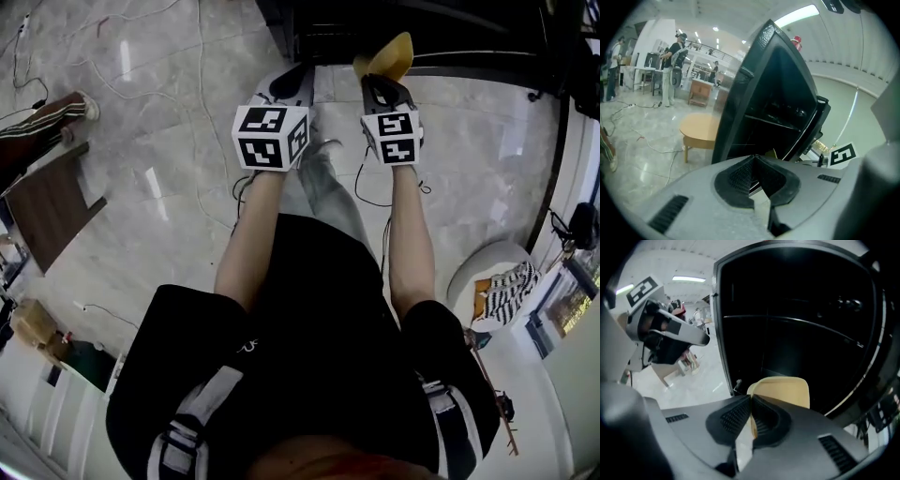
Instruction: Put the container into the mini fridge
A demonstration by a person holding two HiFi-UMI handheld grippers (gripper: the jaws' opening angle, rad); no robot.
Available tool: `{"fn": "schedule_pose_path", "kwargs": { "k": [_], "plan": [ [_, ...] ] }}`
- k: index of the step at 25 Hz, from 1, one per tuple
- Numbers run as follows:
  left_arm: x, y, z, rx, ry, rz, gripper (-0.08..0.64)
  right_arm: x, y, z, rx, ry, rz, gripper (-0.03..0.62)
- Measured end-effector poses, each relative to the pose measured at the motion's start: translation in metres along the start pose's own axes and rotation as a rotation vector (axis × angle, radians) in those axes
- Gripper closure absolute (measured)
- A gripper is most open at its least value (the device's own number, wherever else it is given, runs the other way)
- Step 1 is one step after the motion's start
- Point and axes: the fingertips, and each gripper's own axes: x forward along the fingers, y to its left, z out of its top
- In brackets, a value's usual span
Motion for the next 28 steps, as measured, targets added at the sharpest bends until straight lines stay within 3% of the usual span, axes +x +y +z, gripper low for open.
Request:
{"fn": "schedule_pose_path", "kwargs": {
  "k": [10, 16, 19, 21, 24, 26, 28],
  "plan": [
    [-0.022, 0.022, -0.019, -0.054, -0.001, 0.050, 0.554, 0.078, 0.007, -0.017, -0.607, 0.200, 0.111, 0.577],
    [-0.030, 0.028, -0.015, -0.078, -0.026, 0.064, 0.554, 0.119, -0.004, -0.039, -0.841, 0.311, 0.093, 0.577],
    [-0.038, 0.031, -0.020, -0.085, -0.030, 0.068, 0.554, 0.129, -0.003, -0.046, -0.857, 0.336, 0.092, 0.577],
    [-0.041, 0.033, -0.025, -0.088, -0.023, 0.071, 0.554, 0.132, -0.004, -0.046, -0.816, 0.333, 0.067, 0.575],
    [-0.039, 0.034, -0.024, -0.087, -0.015, 0.068, 0.554, 0.131, -0.010, -0.039, -0.712, 0.301, 0.025, 0.566],
    [-0.036, 0.031, -0.021, -0.082, -0.014, 0.058, 0.554, 0.124, -0.011, -0.031, -0.636, 0.264, 0.006, 0.514],
    [-0.032, 0.023, -0.017, -0.070, -0.014, 0.037, 0.554, 0.108, -0.015, -0.024, -0.519, 0.216, -0.037, 0.514]
  ]
}}
